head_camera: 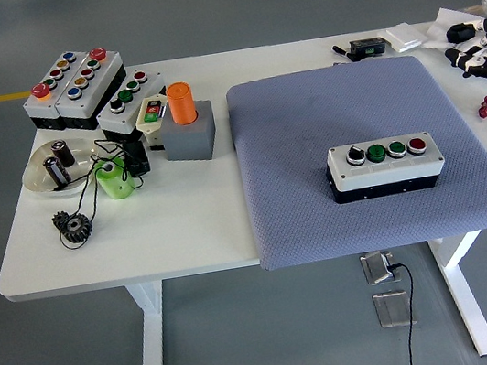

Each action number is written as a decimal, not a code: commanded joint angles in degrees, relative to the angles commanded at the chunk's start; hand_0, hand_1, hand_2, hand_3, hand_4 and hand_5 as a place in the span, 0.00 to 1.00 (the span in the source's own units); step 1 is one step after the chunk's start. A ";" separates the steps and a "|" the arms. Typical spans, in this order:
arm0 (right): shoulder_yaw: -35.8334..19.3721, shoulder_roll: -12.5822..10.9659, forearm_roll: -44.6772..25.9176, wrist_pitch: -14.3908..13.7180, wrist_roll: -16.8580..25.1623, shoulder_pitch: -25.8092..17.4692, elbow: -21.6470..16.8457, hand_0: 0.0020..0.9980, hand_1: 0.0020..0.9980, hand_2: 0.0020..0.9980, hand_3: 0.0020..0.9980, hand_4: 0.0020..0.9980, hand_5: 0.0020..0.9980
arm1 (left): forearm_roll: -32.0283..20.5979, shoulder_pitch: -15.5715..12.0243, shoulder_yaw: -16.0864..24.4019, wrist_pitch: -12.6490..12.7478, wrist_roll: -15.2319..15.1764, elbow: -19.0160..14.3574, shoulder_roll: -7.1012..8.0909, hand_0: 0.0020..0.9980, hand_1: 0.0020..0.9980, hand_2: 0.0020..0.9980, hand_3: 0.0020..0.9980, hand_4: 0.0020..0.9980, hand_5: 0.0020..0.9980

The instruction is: Pick up the button,place it on the desk,press the button,press the button

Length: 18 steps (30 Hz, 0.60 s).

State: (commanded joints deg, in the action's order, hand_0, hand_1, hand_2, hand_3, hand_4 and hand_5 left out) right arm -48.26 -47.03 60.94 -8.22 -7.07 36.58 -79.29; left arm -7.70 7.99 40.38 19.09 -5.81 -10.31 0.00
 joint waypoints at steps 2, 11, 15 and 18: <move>-0.23 0.15 -1.07 -0.37 0.82 0.03 0.31 0.82 0.80 0.90 0.96 0.70 0.44 | 0.13 0.17 0.36 0.05 -0.03 0.00 0.00 0.65 0.70 0.73 0.50 0.32 0.97; 0.12 0.51 -18.10 -1.48 5.95 -0.93 2.06 0.86 0.84 0.93 0.96 0.70 0.36 | 0.17 0.18 -0.03 0.08 0.00 0.00 0.00 0.65 0.70 0.73 0.50 0.31 0.97; 0.03 0.61 -27.30 -1.76 6.97 -1.01 2.89 0.86 0.85 0.94 0.96 0.70 0.34 | 0.08 0.27 -0.22 0.08 -0.02 0.00 0.01 0.65 0.70 0.73 0.50 0.31 0.97; -0.44 0.69 -31.07 -2.13 7.31 -0.85 3.34 0.86 0.85 0.94 0.96 0.70 0.34 | 0.52 0.40 0.39 0.18 0.06 0.00 0.00 0.65 0.70 0.73 0.50 0.31 0.97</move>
State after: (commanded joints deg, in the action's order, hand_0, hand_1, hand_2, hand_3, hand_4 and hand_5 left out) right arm -48.70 -46.35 29.87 -10.34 0.24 35.73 -75.95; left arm -7.18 8.39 40.78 19.26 -5.75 -10.31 0.00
